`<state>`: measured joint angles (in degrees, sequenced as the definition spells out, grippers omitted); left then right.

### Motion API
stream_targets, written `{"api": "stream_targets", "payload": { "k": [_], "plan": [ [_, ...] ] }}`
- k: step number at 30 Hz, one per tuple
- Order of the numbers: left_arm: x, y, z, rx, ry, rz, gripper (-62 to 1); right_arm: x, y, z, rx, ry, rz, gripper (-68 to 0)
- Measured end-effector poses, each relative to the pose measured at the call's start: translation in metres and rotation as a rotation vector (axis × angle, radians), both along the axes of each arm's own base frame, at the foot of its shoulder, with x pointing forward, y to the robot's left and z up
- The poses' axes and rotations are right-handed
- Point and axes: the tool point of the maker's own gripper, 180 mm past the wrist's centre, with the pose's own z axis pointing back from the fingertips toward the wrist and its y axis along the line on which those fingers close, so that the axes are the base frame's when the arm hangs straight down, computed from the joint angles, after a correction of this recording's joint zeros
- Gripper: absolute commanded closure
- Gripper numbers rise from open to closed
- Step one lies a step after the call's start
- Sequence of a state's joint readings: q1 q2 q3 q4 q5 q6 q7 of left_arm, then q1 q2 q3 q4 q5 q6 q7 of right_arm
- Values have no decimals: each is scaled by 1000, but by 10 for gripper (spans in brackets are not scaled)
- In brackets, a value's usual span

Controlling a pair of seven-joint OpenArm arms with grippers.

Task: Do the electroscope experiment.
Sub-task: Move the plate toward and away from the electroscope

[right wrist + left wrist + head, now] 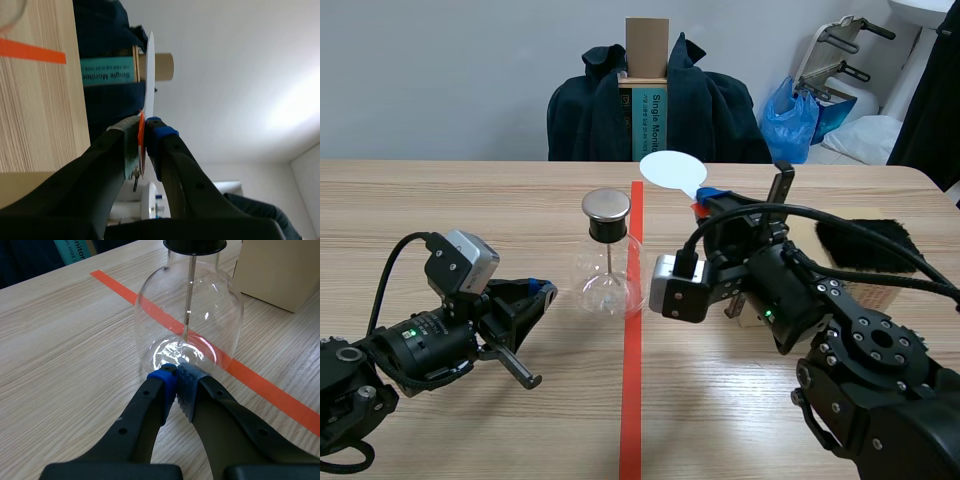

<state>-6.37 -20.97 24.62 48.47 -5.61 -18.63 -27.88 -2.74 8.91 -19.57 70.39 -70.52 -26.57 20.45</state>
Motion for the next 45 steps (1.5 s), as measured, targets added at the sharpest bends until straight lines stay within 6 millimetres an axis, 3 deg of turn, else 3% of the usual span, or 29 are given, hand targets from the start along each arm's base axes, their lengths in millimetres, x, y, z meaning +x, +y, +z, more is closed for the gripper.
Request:
{"api": "stream_targets", "payload": {
  "k": [8, 15, 31, 45],
  "plan": [
    [3, 3, 0, 12, -13, 19, -28, 7, -15, -1, 2, 5, -94, -8],
    [3, 3, 0, 12, -13, 19, -27, 7, -15, -1, 2, 5, -90, -8],
    [3, 3, 0, 12, -13, 19, -27, -28, 39, 1, -7, -15, 268, -8],
    [3, 3, 0, 12, -13, 19, -27, -38, 48, 2, -11, -19, 339, -8]
  ]
}}
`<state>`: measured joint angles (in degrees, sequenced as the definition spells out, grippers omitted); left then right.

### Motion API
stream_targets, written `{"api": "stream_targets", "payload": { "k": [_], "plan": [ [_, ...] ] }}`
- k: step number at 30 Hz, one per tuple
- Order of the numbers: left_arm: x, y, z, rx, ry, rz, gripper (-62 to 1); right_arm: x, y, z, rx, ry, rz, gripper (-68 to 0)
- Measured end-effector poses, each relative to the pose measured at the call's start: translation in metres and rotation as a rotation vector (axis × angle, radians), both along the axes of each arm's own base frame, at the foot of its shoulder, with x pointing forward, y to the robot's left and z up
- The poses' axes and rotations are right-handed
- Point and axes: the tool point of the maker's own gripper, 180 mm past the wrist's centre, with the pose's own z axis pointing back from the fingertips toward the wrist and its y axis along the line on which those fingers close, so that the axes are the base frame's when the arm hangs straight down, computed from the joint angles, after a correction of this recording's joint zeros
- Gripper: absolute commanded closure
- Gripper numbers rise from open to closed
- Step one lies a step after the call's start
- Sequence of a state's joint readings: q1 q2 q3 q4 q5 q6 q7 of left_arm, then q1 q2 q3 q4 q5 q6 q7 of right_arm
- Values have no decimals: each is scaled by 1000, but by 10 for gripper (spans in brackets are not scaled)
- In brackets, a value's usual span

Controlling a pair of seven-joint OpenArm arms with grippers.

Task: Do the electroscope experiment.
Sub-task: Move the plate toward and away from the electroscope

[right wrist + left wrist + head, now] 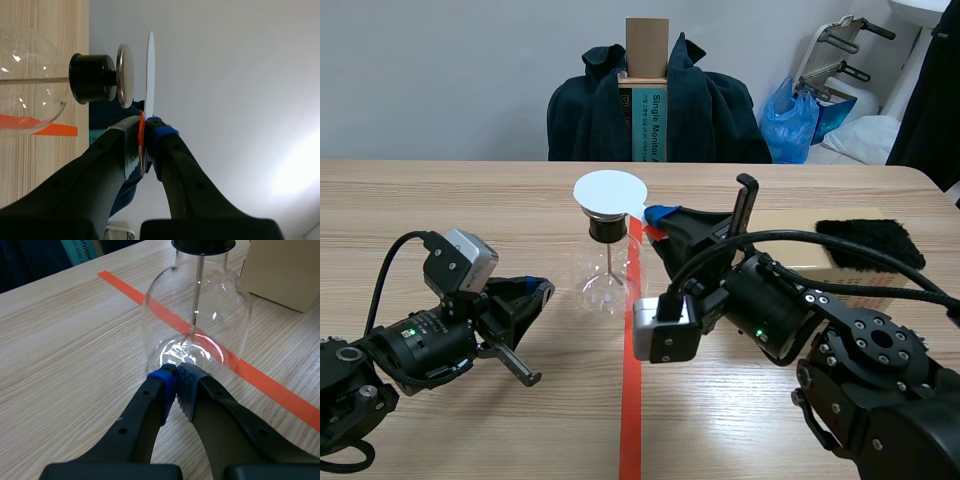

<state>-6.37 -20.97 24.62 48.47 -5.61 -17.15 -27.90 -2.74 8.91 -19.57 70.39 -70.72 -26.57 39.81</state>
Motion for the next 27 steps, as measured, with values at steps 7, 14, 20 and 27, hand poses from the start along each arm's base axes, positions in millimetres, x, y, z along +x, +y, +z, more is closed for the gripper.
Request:
{"api": "stream_targets", "payload": {
  "k": [7, 14, 20, 27],
  "plan": [
    [0, 0, 0, 0, 0, 0, -27, 0, 0, 0, 0, 0, 0, -8],
    [0, 0, 0, 0, 0, 0, -27, 12, -12, 0, 3, 5, -95, -8],
    [0, 0, 0, 0, 0, 0, -27, 26, -29, -1, 5, 12, -218, -8],
    [0, 0, 0, 0, 0, 0, -27, 39, -51, -2, 11, 21, -360, -8]
  ]
}}
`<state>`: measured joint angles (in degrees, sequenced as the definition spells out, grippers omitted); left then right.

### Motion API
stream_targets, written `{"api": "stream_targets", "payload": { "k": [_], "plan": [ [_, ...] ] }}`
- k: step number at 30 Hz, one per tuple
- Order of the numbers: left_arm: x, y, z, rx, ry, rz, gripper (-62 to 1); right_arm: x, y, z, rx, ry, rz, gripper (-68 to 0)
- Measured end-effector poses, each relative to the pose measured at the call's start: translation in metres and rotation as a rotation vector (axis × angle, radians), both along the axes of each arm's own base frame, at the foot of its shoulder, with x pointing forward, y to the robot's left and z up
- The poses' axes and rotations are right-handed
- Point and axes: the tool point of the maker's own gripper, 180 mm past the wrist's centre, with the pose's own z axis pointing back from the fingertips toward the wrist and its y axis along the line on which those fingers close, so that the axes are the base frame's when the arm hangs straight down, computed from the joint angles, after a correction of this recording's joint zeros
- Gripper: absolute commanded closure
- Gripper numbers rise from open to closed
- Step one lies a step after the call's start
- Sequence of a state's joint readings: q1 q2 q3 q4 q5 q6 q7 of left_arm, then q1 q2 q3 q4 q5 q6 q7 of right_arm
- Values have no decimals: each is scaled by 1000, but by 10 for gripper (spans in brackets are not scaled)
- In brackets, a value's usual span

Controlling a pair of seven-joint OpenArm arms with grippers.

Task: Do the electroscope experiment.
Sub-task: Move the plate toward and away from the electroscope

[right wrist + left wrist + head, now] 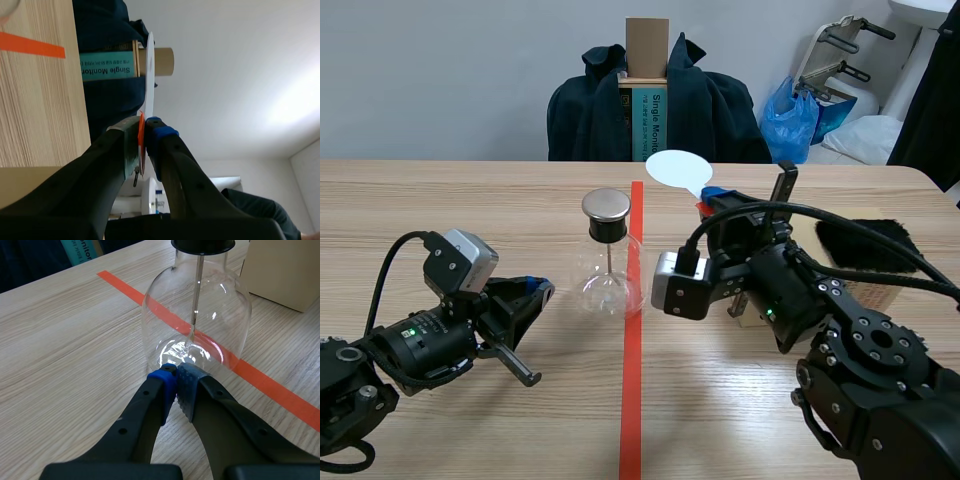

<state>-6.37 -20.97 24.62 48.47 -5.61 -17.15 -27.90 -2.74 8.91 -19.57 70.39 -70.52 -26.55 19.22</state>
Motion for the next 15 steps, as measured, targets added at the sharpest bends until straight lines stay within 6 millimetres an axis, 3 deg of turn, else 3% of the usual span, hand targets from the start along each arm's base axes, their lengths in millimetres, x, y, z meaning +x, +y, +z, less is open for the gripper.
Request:
{"api": "stream_targets", "payload": {
  "k": [7, 15],
  "plan": [
    [0, 0, 0, 0, 0, 0, -27, 5, -11, -1, 2, 4, -68, -8],
    [0, 0, 0, 0, 0, 0, -27, 3, -7, 0, 1, 2, -41, -8]
  ]
}}
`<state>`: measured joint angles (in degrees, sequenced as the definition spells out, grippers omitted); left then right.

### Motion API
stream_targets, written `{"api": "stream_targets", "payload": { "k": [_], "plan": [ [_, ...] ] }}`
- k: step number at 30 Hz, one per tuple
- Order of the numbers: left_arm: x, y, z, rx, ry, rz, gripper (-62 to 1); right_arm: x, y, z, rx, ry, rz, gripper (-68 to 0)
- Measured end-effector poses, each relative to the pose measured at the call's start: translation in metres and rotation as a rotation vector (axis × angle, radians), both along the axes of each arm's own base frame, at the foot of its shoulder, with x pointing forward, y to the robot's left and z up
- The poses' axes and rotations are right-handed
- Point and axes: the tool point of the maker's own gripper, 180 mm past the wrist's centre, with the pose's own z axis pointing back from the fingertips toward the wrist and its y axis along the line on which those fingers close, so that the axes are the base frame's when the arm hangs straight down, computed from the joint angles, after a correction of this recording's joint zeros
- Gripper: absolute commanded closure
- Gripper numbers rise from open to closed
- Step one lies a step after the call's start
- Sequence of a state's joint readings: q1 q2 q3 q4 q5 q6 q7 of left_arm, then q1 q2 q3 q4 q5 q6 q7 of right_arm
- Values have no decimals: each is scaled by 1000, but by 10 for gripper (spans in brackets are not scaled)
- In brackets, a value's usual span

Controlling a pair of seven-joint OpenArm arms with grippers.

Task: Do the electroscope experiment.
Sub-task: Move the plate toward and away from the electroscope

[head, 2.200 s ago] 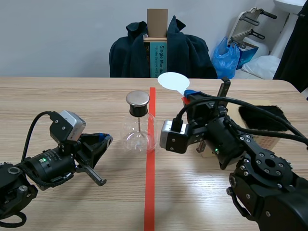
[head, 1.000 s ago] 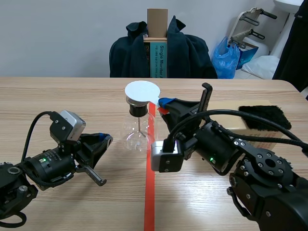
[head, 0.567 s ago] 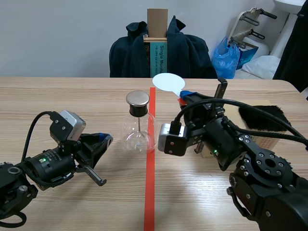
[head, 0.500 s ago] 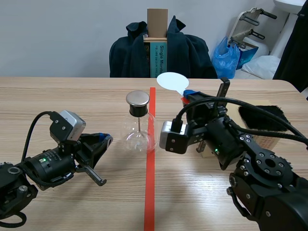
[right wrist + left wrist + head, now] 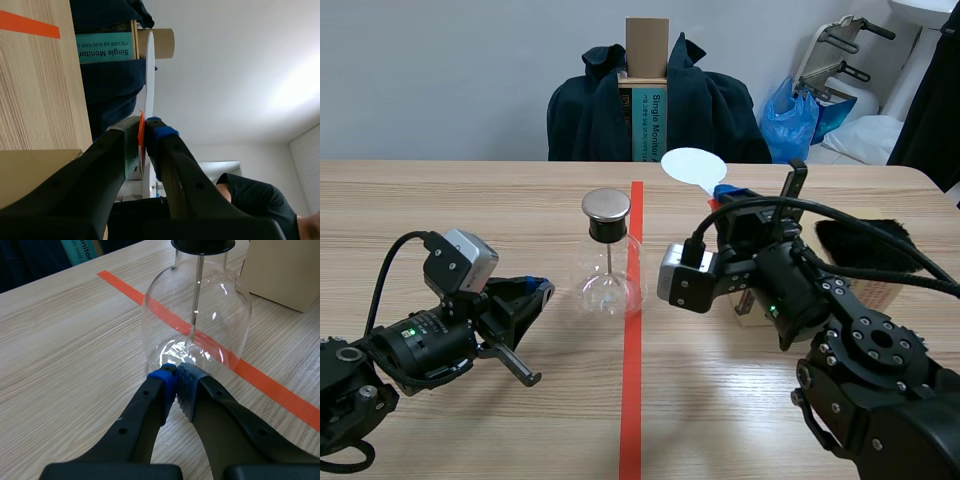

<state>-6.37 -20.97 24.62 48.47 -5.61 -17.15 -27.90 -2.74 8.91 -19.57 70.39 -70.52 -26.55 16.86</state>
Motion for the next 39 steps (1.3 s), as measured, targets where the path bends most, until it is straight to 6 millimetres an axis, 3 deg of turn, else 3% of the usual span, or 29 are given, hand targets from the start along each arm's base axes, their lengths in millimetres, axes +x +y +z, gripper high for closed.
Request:
{"api": "stream_targets", "payload": {
  "k": [20, 28, 39],
  "plan": [
    [0, 0, 0, 0, 0, 0, -27, -36, 52, 2, -9, -20, 353, -8],
    [0, 0, 0, 0, 0, 0, -27, -48, 62, 2, -13, -25, 437, -8],
    [0, 0, 0, 0, 0, 0, -27, -47, 62, 2, -13, -25, 435, -8]
  ]
}}
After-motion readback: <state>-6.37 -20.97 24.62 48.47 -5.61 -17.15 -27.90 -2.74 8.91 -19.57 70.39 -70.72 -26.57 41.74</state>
